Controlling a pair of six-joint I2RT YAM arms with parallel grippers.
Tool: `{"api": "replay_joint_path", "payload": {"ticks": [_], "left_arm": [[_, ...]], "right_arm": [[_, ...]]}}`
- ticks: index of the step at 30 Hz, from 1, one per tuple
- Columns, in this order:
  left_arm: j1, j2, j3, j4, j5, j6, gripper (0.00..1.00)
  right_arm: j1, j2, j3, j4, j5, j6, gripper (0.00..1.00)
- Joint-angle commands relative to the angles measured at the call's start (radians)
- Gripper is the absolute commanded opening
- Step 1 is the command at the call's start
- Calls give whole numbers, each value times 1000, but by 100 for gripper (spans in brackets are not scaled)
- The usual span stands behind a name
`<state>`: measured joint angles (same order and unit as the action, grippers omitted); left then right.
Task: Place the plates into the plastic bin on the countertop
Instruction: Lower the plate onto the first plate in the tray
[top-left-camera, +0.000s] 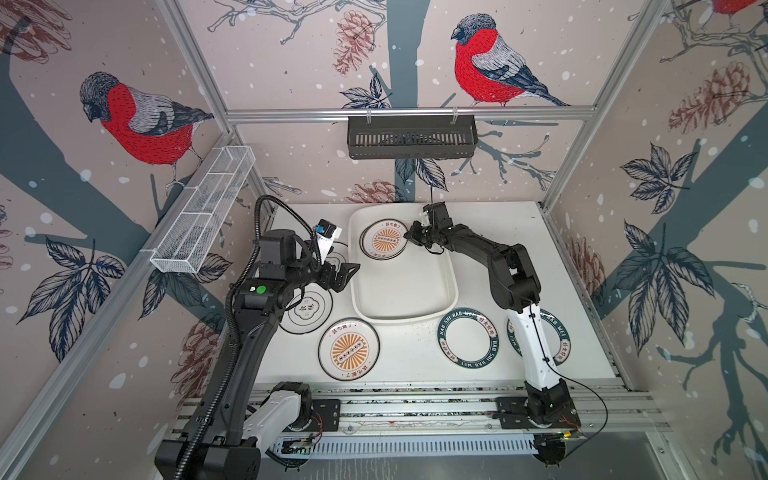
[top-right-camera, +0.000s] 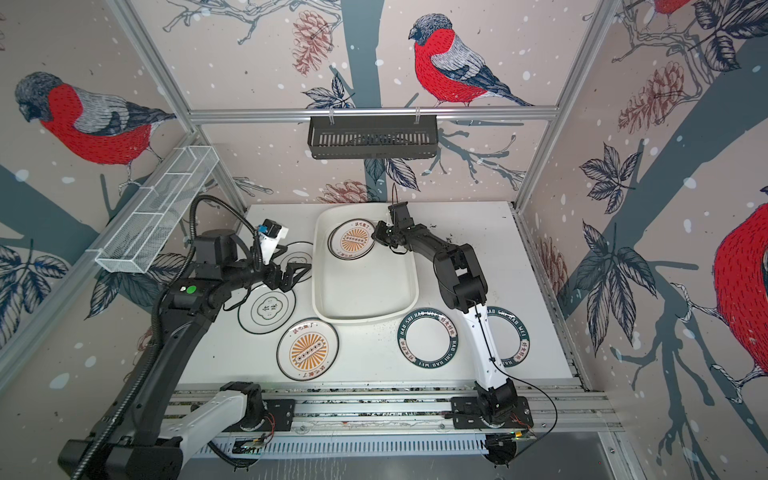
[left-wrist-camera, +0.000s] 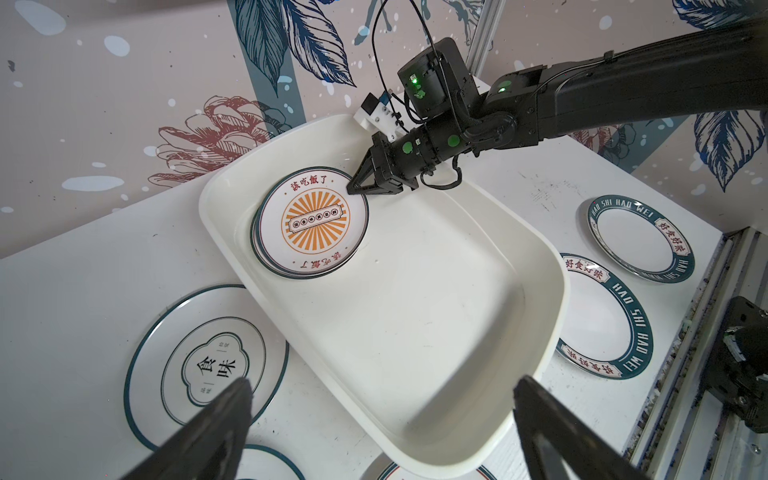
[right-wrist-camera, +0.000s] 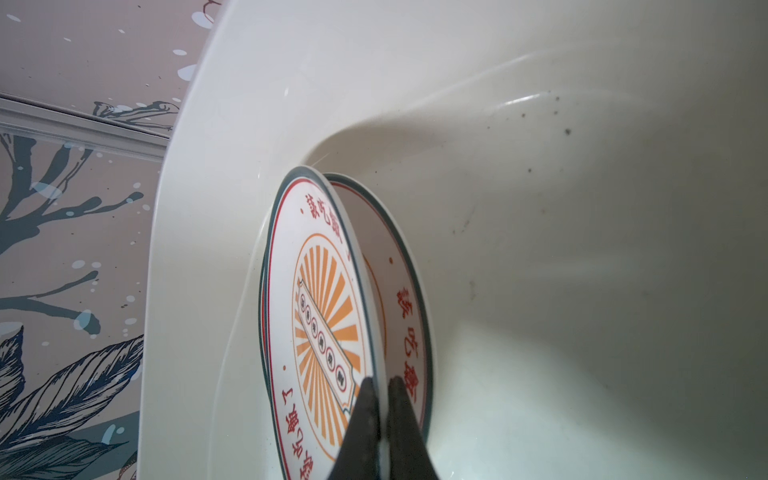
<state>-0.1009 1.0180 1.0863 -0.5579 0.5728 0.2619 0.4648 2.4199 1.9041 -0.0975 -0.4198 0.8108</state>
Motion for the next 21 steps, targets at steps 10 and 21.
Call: {"api": "replay_joint_path", "payload": {"ticks": [10, 21], "left_arm": [[0, 1, 8, 25, 23, 13, 97], [0, 9, 18, 22, 33, 14, 97]], "right_arm": [[8, 26, 41, -37, 8, -18, 18], [15, 27, 49, -72, 26, -39, 22]]}}
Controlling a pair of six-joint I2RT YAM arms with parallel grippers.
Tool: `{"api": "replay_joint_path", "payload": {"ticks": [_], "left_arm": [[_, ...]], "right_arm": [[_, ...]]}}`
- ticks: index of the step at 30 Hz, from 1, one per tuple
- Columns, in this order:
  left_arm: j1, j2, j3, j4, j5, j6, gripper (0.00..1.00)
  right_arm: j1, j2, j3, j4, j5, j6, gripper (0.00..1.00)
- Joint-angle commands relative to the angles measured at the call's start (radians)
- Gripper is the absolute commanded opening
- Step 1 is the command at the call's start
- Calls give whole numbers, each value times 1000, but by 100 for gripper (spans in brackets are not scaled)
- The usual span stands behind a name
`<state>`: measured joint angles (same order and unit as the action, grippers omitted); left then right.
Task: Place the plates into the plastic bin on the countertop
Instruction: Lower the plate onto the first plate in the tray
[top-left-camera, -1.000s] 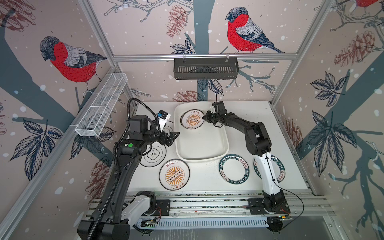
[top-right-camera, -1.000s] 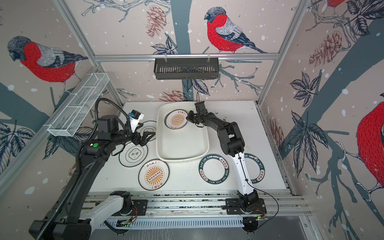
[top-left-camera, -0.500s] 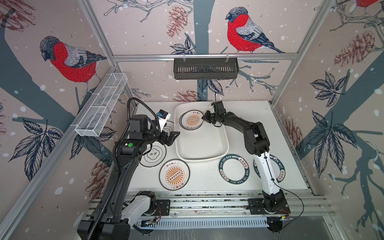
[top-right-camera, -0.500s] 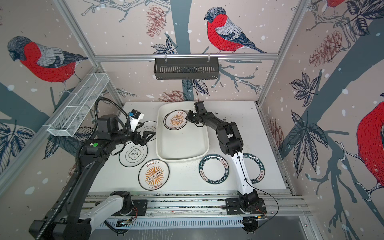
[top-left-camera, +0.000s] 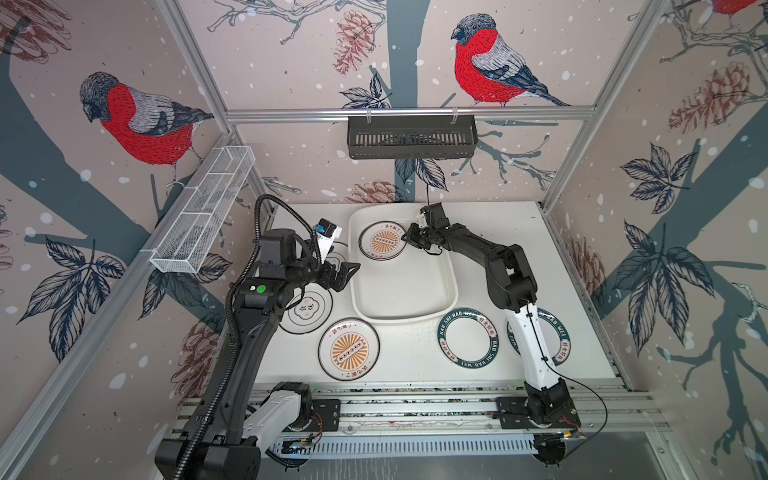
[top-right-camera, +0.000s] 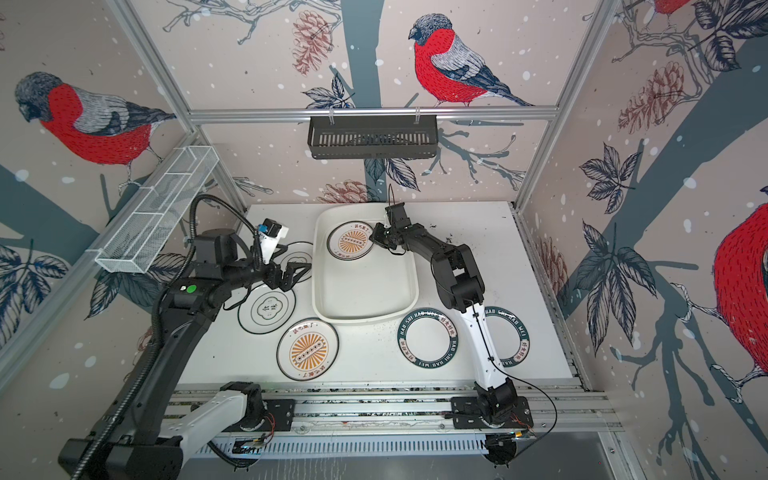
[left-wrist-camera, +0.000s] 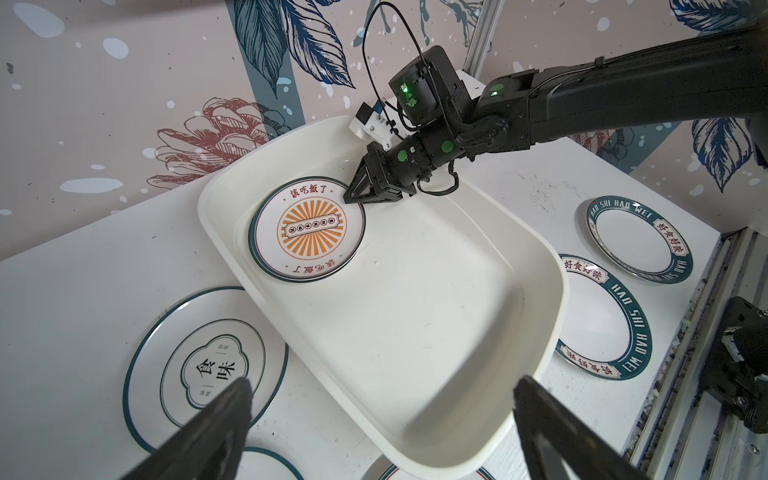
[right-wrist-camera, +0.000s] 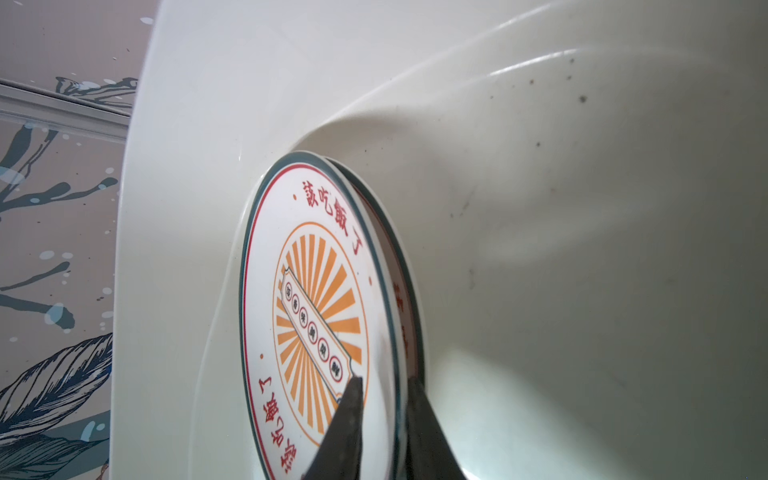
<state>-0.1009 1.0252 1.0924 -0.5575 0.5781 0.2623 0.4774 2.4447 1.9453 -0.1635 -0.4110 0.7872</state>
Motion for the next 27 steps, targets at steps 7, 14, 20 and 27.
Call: {"api": "replay_joint_path", "payload": {"ticks": [7, 14, 20, 27], "left_arm": [[-2, 5, 29, 7, 43, 22, 97], [-6, 10, 31, 9, 44, 26, 97], [-9, 13, 31, 13, 44, 25, 97], [-8, 18, 31, 13, 41, 28, 97]], "right_arm": [[4, 1, 12, -27, 32, -23, 25], [7, 2, 48, -86, 67, -57, 28], [7, 3, 63, -106, 80, -66, 30], [9, -1, 79, -113, 83, -71, 30]]}}
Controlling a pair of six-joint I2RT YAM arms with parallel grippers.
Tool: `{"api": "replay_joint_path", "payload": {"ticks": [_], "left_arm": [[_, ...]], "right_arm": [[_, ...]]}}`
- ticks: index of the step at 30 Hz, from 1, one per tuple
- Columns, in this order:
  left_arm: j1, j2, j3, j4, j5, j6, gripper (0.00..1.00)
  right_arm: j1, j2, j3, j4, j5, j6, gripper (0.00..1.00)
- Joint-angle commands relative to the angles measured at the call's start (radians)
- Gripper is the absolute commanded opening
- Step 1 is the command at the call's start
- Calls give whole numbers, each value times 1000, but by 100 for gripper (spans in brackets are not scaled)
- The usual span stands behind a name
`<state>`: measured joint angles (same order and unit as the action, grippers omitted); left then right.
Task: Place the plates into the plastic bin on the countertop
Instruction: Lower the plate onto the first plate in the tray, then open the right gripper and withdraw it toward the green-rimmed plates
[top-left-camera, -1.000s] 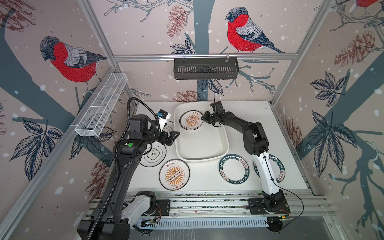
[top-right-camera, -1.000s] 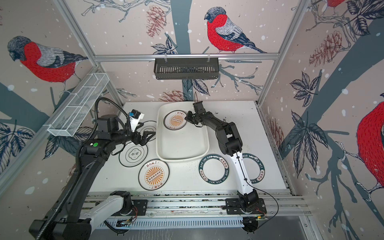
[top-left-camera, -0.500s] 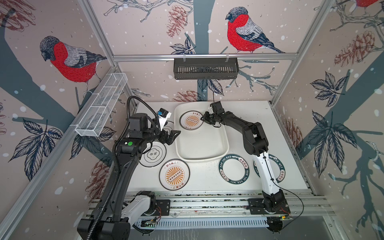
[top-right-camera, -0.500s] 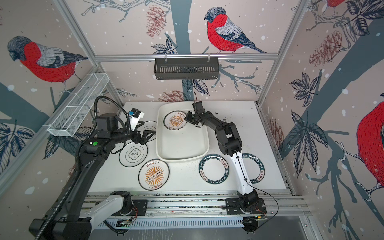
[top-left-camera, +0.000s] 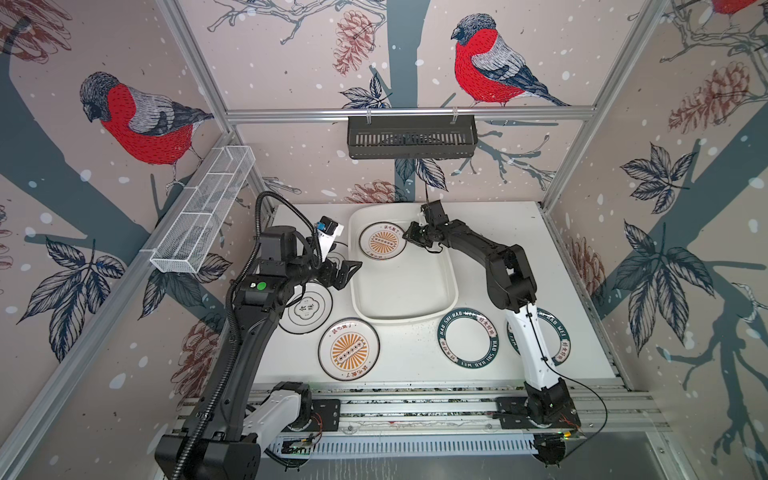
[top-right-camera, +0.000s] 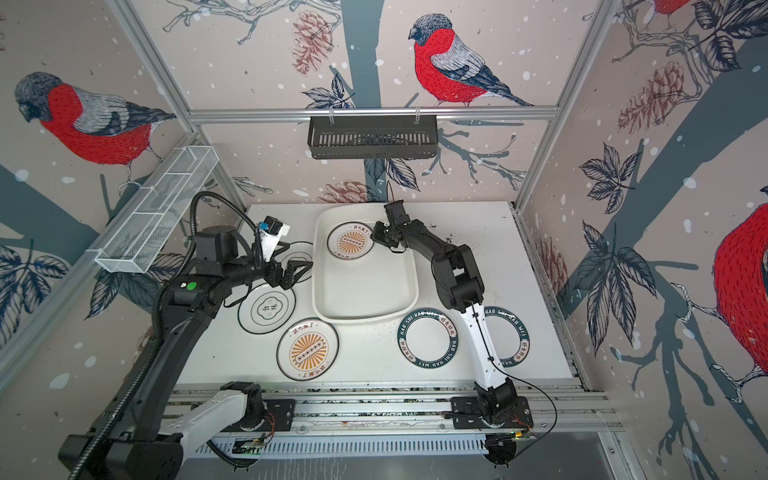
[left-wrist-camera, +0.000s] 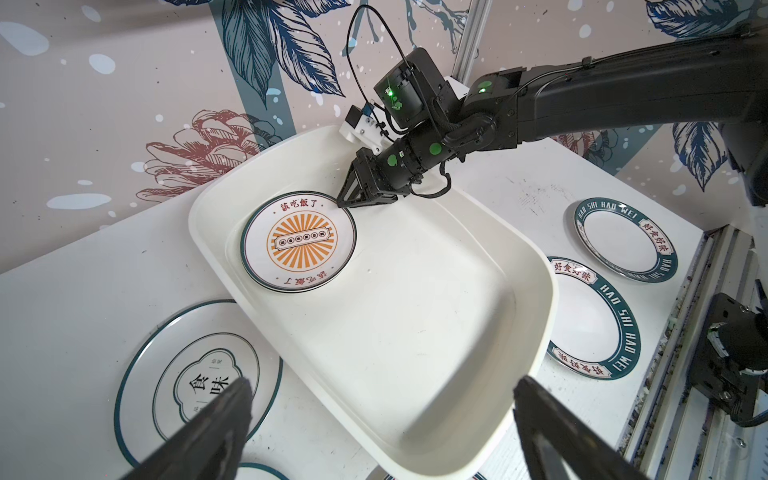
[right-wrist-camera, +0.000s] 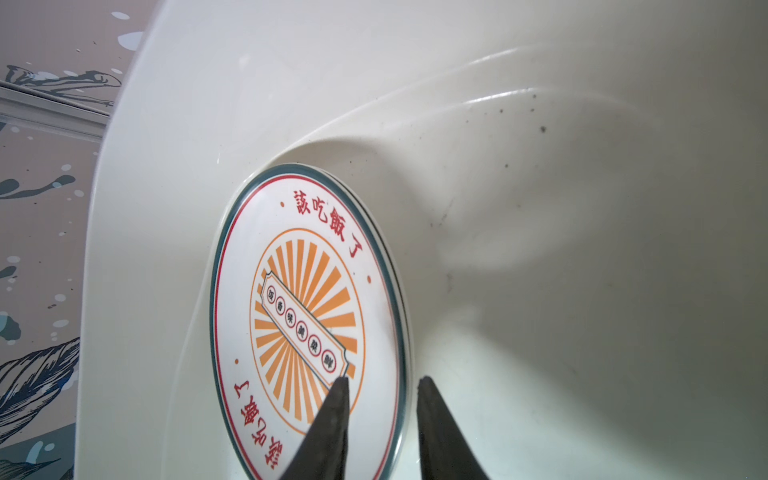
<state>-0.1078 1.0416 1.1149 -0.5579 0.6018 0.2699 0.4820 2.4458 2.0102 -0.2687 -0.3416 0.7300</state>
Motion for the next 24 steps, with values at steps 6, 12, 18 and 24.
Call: {"api": "replay_joint_path", "payload": {"ticks": [6, 12, 18, 24], "left_arm": [[-3, 6, 5, 8, 12, 29, 97], [-11, 18, -1, -7, 15, 46, 97], [-13, 3, -13, 23, 17, 7, 97], [-14, -2, 1, 11, 24, 9, 97]], "right_arm": [[5, -89, 9, -18, 37, -39, 31], [20, -342, -157, -41, 140, -120, 31], [17, -659, -437, -84, 320, -176, 41], [-44, -926, -734, -101, 476, -120, 50]]}}
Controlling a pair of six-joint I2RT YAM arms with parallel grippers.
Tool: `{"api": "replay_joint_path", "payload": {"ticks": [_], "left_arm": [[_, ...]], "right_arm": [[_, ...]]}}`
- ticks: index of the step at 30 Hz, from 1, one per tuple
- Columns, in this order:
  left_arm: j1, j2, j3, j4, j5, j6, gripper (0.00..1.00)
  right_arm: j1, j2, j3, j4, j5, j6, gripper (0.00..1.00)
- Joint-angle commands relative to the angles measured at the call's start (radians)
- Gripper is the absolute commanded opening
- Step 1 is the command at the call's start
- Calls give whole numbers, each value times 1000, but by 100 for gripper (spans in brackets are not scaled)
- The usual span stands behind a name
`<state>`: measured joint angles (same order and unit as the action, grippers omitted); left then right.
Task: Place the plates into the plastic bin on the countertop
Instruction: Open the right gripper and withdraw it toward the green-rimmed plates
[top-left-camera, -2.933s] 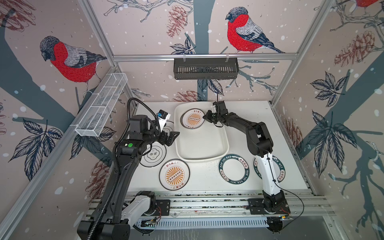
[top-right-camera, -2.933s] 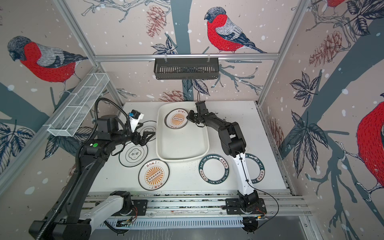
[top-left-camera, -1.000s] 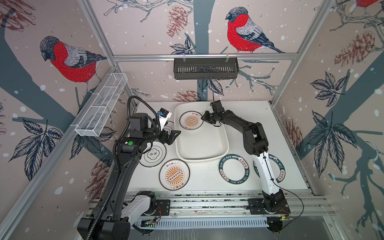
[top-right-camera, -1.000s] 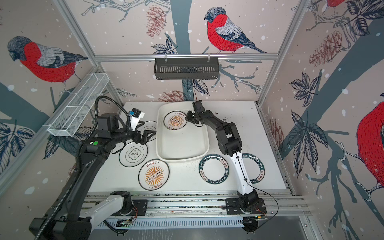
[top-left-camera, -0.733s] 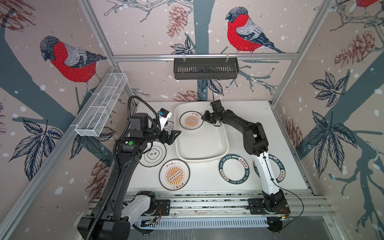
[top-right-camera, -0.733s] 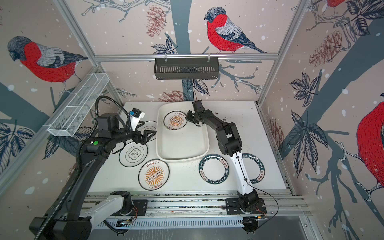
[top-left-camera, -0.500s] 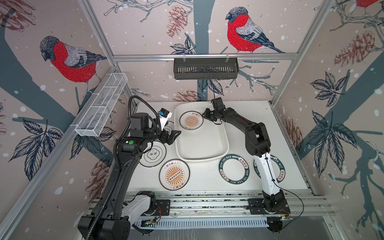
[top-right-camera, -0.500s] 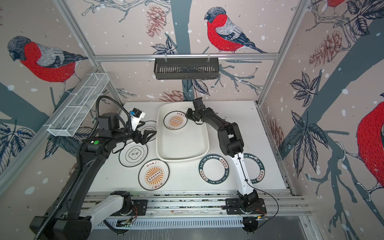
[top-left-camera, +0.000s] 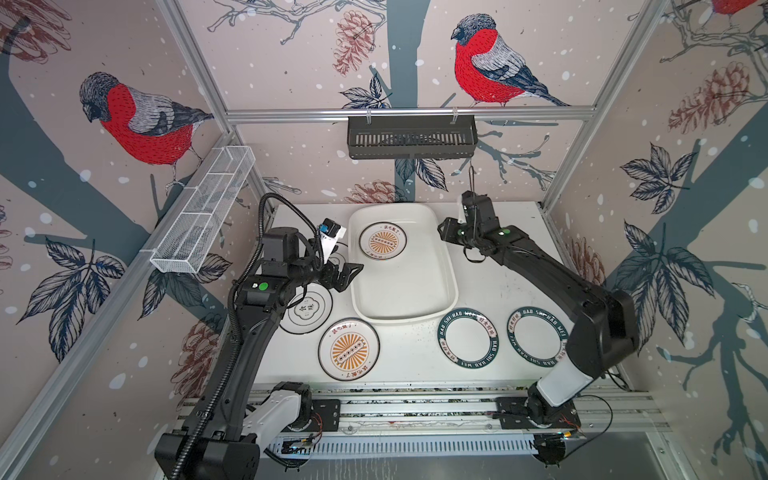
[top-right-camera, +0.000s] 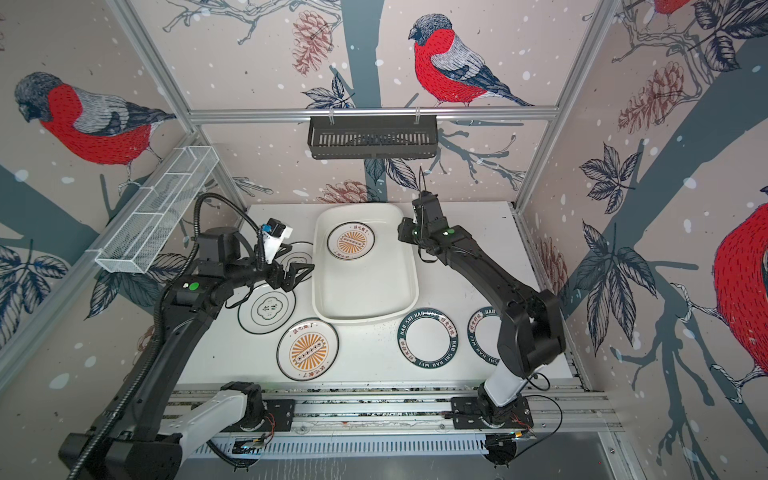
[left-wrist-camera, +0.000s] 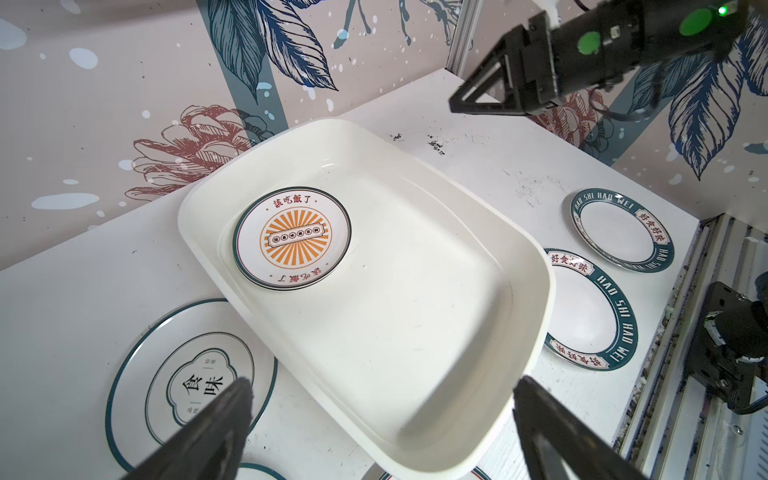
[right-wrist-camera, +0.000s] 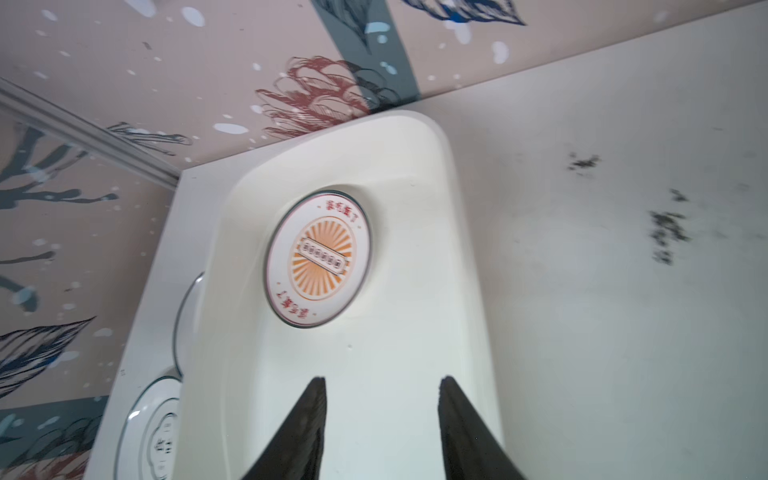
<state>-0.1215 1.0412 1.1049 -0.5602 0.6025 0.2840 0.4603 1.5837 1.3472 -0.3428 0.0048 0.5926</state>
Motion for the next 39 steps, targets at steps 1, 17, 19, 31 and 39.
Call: {"api": "replay_joint_path", "payload": {"ticks": [1, 17, 19, 31, 39], "left_arm": [[-1, 3, 16, 8, 26, -1, 97], [-54, 120, 62, 33, 32, -6, 97], [-74, 138, 68, 24, 22, 4, 97], [-124, 149, 88, 5, 24, 1, 97], [-124, 122, 87, -15, 20, 10, 97]], "right_arm": [[-43, -106, -114, -33, 174, 39, 51], [-443, -410, -535, -189, 387, 287, 89], [-483, -415, -568, -217, 376, 329, 100], [-636, -658, -792, -250, 385, 481, 100], [-757, -767, -854, -322, 401, 503, 100]]}}
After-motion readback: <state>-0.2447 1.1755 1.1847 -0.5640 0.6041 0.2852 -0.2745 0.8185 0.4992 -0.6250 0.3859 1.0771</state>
